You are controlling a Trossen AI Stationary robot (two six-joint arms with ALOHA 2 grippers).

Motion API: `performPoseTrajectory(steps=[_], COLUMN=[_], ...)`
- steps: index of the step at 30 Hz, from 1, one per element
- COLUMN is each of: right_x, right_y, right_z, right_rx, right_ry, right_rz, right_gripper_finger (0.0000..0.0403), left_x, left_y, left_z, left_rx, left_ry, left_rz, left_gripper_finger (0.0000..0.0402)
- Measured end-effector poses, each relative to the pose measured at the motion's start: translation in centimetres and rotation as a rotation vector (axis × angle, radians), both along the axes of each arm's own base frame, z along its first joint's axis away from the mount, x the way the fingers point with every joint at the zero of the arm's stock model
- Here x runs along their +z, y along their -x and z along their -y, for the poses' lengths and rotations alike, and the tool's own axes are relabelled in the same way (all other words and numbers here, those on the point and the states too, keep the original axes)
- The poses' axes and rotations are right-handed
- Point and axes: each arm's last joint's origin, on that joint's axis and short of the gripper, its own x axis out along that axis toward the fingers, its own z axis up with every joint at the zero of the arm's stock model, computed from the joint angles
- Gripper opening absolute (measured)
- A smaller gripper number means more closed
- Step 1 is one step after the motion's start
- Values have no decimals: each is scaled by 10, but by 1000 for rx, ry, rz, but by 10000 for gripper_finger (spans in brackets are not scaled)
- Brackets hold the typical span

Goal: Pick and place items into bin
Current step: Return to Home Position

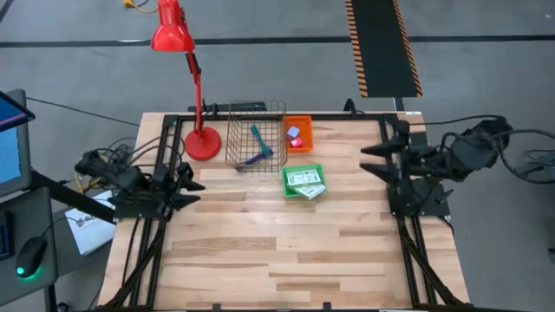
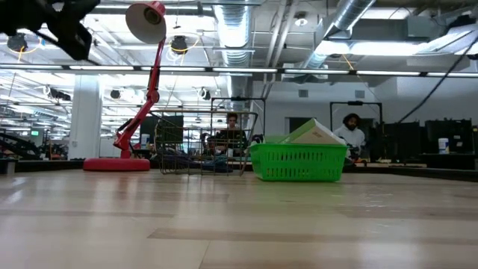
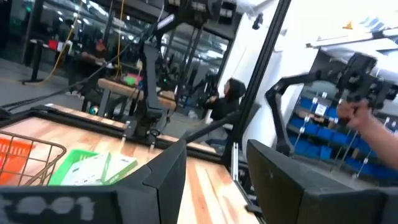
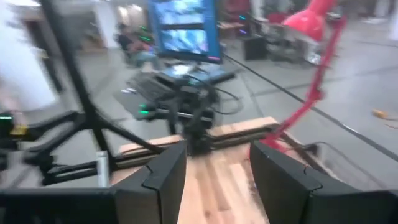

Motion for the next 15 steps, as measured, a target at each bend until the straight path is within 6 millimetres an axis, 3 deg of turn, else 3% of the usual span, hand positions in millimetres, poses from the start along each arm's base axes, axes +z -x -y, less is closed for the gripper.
performPoseTrajectory(steps=[7,15], right_x=[-86,-204], right_y=[35,48], right_z=[14,23], right_rx=[199,255], right_ry=[-9,-48], right_rz=[172,350], right_gripper_finger=[171,171], left_x=[-27,-37], left_y=[-8,-10], left_z=[2,-1], left_rx=[68,198], left_ry=[19,17], left_rz=[2,-50], left_gripper_finger=[158,158])
